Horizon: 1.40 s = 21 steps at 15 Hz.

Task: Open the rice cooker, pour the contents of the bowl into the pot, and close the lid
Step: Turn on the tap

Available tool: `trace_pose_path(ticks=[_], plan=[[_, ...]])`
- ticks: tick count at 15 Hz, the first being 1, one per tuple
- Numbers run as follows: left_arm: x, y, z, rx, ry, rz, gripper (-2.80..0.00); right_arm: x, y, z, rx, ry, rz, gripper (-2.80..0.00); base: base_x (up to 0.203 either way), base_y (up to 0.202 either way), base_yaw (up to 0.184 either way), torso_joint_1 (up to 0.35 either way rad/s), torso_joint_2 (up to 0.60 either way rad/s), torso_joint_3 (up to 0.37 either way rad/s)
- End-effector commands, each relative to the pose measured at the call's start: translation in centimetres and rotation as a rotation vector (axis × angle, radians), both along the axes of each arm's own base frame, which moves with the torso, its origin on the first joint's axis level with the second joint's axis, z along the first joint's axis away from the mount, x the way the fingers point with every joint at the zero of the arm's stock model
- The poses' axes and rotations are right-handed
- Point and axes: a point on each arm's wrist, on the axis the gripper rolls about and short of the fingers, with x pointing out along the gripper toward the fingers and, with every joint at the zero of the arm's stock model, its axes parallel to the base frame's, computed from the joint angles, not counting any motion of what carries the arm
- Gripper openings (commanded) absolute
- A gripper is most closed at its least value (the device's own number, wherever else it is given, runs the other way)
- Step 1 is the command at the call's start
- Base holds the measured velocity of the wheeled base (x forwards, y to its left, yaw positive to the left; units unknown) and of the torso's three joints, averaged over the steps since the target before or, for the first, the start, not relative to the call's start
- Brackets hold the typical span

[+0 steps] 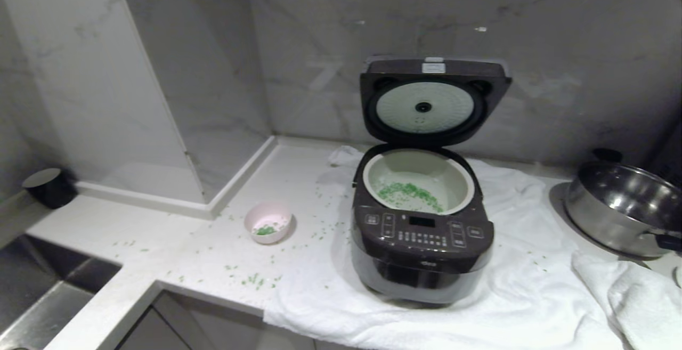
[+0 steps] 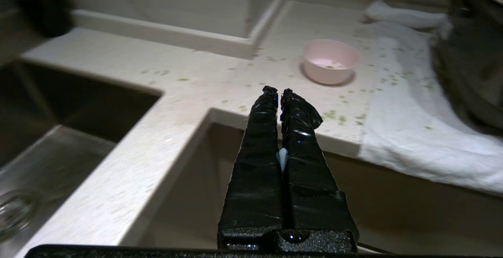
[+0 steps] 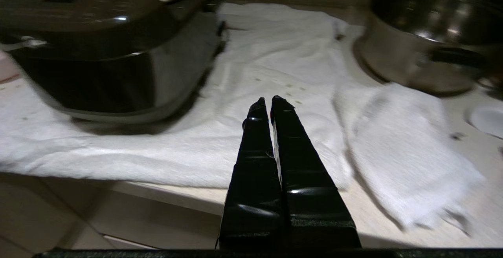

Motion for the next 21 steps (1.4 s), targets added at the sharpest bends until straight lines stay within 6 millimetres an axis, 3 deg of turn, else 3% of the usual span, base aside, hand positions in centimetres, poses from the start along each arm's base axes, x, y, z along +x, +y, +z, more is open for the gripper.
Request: trace_pose_path(ticks=[1, 13, 21], plan=[[0.12, 0.0, -0.45, 0.0, 0.014, -0.001, -2.8, 0.0, 0.0, -0.01, 0.0, 0.001, 0.001, -2.8, 0.002, -0.007, 0.176, 0.007, 0.0, 0.007], [0.12, 0.0, -0.45, 0.001, 0.014, 0.001, -2.8, 0.01, 0.0, 0.0, 0.003, -0.002, -0.001, -2.8, -0.001, -0.007, 0.167, 0.003, 0.0, 0.003], [0.11, 0.0, -0.41, -0.001, 0.012, 0.001, -2.8, 0.01, 0.0, 0.02, 0.005, -0.005, -0.001, -2.8, 0.012, 0.0, 0.007, -0.001, 0.0, 0.002]])
